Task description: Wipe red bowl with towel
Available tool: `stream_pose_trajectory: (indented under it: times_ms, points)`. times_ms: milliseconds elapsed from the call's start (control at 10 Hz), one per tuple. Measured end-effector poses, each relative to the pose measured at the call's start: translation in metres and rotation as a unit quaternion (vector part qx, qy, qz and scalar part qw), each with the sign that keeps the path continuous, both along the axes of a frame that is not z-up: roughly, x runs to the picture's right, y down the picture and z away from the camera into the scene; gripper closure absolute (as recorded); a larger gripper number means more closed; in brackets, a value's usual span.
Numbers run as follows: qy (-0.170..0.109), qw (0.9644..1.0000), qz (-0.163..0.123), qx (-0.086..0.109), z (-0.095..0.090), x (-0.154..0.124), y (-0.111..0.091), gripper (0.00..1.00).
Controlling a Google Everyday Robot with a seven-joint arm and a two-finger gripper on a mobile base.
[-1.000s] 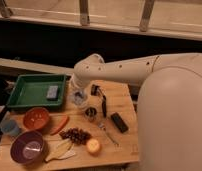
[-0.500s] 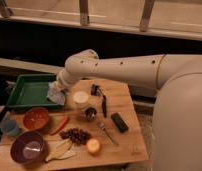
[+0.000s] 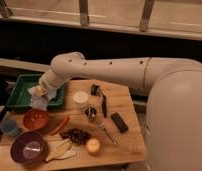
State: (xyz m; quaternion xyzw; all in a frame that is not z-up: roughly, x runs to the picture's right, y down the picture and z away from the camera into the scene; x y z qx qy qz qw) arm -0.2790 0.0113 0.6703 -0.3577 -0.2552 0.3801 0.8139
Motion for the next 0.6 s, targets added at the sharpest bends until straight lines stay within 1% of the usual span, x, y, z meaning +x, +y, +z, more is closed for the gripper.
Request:
stream_pose_trajectory:
  times_ms: [200,300,600]
  points:
    - [-0.030,0.9990,-0.030,-0.013,-0.010,-0.030,0.022,1.00]
    - [-0.042,0.9976,-0.049,-0.024,-0.012,-0.042,0.039,1.00]
    - [-0.043,0.9975,-0.051,-0.025,-0.012,-0.042,0.040,1.00]
